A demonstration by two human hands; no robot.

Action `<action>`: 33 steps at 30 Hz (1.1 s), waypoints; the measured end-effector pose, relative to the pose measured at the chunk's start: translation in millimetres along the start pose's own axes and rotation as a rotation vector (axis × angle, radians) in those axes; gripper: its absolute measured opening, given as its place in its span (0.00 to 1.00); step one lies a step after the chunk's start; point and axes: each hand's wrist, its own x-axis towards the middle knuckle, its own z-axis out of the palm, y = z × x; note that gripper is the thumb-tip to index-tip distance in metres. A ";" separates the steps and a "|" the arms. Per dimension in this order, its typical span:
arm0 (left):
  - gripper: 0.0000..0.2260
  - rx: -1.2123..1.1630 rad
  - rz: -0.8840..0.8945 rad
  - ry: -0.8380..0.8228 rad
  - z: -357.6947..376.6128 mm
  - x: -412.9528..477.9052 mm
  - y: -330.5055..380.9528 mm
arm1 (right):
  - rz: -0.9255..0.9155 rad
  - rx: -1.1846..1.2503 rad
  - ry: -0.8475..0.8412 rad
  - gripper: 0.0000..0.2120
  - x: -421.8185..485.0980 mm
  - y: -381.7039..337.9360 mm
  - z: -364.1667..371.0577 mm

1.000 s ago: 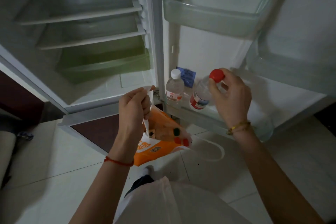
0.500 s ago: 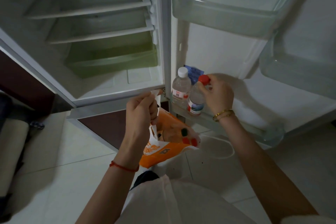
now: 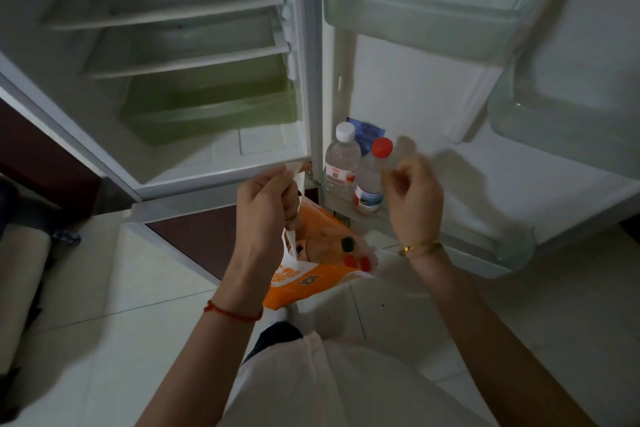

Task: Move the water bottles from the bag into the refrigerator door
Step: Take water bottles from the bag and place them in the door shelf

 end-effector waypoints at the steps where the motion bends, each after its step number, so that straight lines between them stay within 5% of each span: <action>1: 0.08 0.000 0.004 -0.008 -0.7 -1.0 -0.3 | 0.023 -0.018 -0.063 0.11 -11.7 0.4 -0.9; 6: 0.11 0.019 0.012 -0.015 -8.5 -11.1 -0.7 | 0.340 -0.212 -0.732 0.21 -66.3 30.3 33.7; 11: 0.17 0.025 0.001 -0.045 -19.4 -20.9 3.6 | 0.466 -0.227 -0.983 0.05 -94.8 37.9 49.9; 13: 0.18 0.010 -0.008 -0.053 -23.6 -23.0 4.8 | 0.531 -0.199 -1.044 0.18 -102.0 35.7 58.6; 19: 0.10 0.020 -0.026 -0.072 -39.2 -29.7 7.1 | 0.647 -0.220 -1.032 0.21 -121.0 22.7 66.3; 23: 0.13 0.003 -0.052 -0.042 -55.0 -34.0 12.6 | 0.707 -0.189 -0.982 0.10 -128.4 11.3 63.6; 33: 0.13 -0.046 -0.077 -0.051 -72.4 -41.5 27.5 | 0.344 -0.153 -0.689 0.10 -122.9 -51.3 33.1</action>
